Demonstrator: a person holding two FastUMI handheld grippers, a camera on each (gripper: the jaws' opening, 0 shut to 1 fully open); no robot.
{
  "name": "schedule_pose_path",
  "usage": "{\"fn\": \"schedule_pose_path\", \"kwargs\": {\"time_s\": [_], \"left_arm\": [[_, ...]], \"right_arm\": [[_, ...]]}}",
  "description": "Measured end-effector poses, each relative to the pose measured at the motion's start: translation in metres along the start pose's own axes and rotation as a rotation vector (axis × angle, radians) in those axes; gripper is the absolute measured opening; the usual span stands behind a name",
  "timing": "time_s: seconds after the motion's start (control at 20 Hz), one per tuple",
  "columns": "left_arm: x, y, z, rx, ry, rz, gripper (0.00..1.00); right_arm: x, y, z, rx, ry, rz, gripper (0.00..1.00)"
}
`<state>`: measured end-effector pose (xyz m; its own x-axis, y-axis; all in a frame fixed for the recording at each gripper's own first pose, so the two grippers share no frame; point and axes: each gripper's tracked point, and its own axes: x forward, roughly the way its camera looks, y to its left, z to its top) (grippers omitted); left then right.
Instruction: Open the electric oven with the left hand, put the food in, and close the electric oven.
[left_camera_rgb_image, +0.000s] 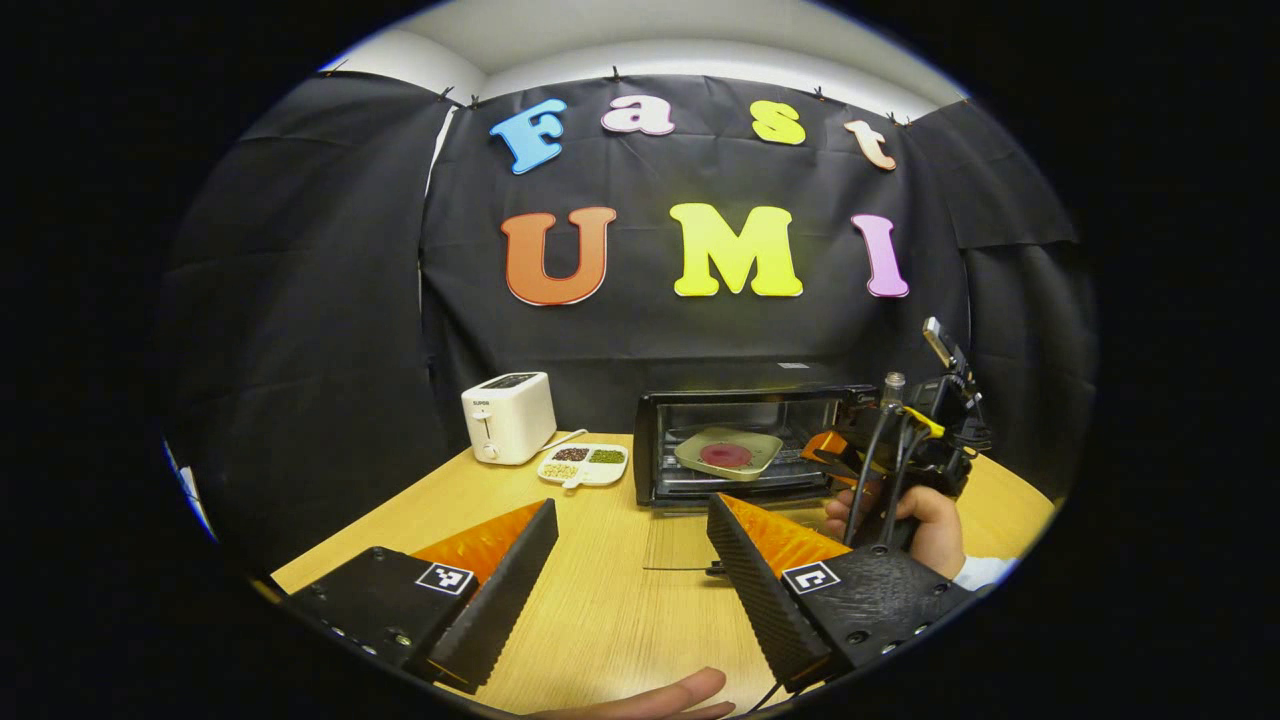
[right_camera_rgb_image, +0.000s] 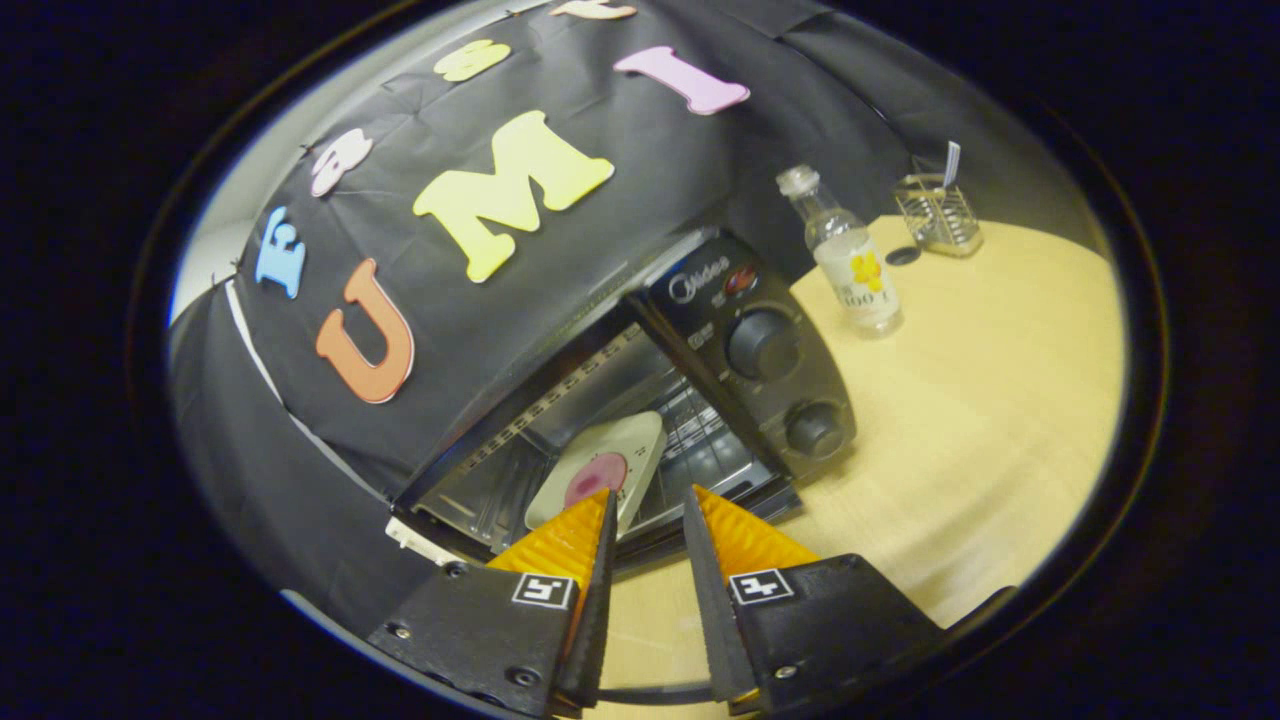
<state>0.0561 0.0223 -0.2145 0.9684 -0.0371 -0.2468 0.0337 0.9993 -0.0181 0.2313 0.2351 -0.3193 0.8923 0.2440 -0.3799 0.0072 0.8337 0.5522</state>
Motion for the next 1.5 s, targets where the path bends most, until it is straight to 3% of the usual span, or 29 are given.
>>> {"fn": "schedule_pose_path", "kwargs": {"time_s": [0.1,0.3,0.4,0.5,0.55,0.6,0.65,0.7,0.75,0.85,1.05,1.2,1.5], "left_arm": [[0.000,-0.011,0.000,0.012,0.006,-0.015,0.96],[0.002,-0.036,-0.001,0.019,0.030,-0.050,0.96],[0.004,-0.051,-0.004,0.028,0.042,-0.074,0.96],[0.005,-0.064,-0.008,0.036,0.057,-0.096,0.96],[0.006,-0.069,-0.010,0.038,0.064,-0.109,0.96],[0.008,-0.076,-0.013,0.039,0.072,-0.122,0.96],[0.009,-0.081,-0.016,0.038,0.083,-0.135,0.96],[0.013,-0.087,-0.021,0.040,0.097,-0.141,0.96],[0.014,-0.090,-0.026,0.043,0.113,-0.147,0.96],[0.018,-0.100,-0.036,0.051,0.150,-0.156,0.95],[0.028,-0.120,-0.060,0.069,0.215,-0.187,0.95],[0.035,-0.131,-0.090,0.072,0.299,-0.208,0.96],[0.050,-0.145,-0.133,0.047,0.407,-0.241,0.96]], "right_arm": [[-0.022,-0.003,0.015,-0.059,-0.032,0.027,0.46],[-0.073,-0.013,0.055,-0.107,-0.124,0.066,0.80],[-0.096,-0.026,0.080,-0.155,-0.180,0.058,0.89],[-0.118,-0.037,0.106,-0.210,-0.227,0.045,0.92],[-0.129,-0.042,0.119,-0.238,-0.248,0.040,0.99],[-0.140,-0.045,0.131,-0.260,-0.269,0.039,0.94],[-0.151,-0.048,0.143,-0.284,-0.292,0.039,1.00],[-0.163,-0.049,0.155,-0.308,-0.310,0.038,0.96],[-0.174,-0.053,0.167,-0.330,-0.333,0.029,1.00],[-0.196,-0.054,0.191,-0.361,-0.372,0.027,0.95],[-0.235,-0.058,0.233,-0.390,-0.426,0.034,0.95],[-0.260,-0.074,0.263,-0.448,-0.462,-0.006,0.95],[-0.301,-0.101,0.281,-0.452,-0.518,-0.021,0.96]]}}
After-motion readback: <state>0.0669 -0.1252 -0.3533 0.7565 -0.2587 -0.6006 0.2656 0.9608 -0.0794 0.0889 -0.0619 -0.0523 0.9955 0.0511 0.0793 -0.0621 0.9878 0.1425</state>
